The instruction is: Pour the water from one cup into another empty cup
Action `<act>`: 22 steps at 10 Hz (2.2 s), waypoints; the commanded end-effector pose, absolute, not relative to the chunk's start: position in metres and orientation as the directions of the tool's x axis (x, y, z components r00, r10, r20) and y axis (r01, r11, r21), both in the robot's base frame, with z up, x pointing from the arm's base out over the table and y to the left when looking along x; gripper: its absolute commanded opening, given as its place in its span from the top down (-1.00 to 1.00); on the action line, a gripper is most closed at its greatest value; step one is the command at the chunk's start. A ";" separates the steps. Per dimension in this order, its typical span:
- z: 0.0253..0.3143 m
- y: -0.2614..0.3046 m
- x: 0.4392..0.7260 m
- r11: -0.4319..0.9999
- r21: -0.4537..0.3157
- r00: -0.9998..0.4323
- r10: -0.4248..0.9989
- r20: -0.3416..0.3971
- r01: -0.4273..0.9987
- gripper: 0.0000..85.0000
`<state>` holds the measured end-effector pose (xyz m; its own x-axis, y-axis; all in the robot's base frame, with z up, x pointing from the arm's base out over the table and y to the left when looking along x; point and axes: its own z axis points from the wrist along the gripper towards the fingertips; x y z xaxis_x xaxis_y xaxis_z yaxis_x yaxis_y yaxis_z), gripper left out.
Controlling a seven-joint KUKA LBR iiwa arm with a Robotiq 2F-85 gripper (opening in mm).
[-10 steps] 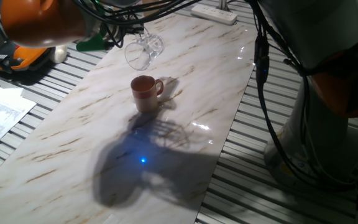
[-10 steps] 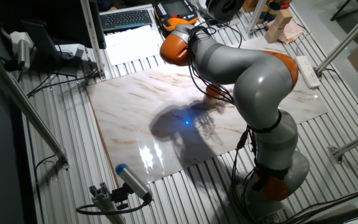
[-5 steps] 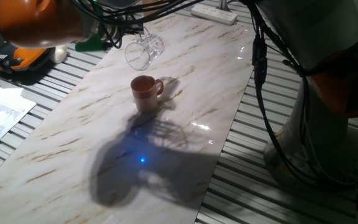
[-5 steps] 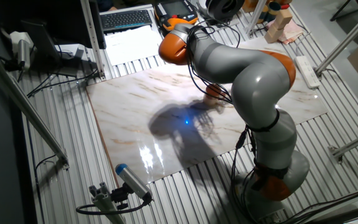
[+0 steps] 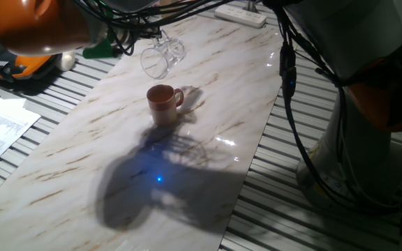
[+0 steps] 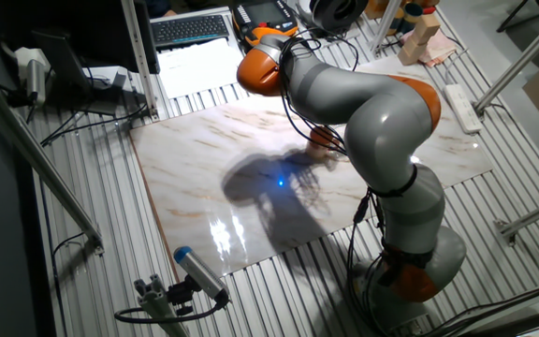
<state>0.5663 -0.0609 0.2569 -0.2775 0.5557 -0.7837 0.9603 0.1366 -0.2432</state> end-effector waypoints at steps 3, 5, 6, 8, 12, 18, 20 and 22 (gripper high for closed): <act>0.256 -0.061 0.566 0.140 -0.244 -0.280 0.557 -0.782 0.960 1.00; 0.256 -0.061 0.566 0.136 -0.246 -0.279 0.555 -0.783 0.960 1.00; 0.256 -0.061 0.566 0.127 -0.250 -0.278 0.552 -0.786 0.960 1.00; 0.257 -0.061 0.565 0.099 -0.260 -0.271 0.543 -0.795 0.961 1.00; 0.257 -0.060 0.564 0.087 -0.263 -0.267 0.539 -0.798 0.961 1.00; 0.256 -0.057 0.562 0.085 -0.266 -0.269 0.539 -0.798 0.960 1.00; 0.257 -0.057 0.561 0.083 -0.264 -0.267 0.531 -0.804 0.961 1.00; 0.258 -0.056 0.561 0.087 -0.261 -0.267 0.526 -0.807 0.961 1.00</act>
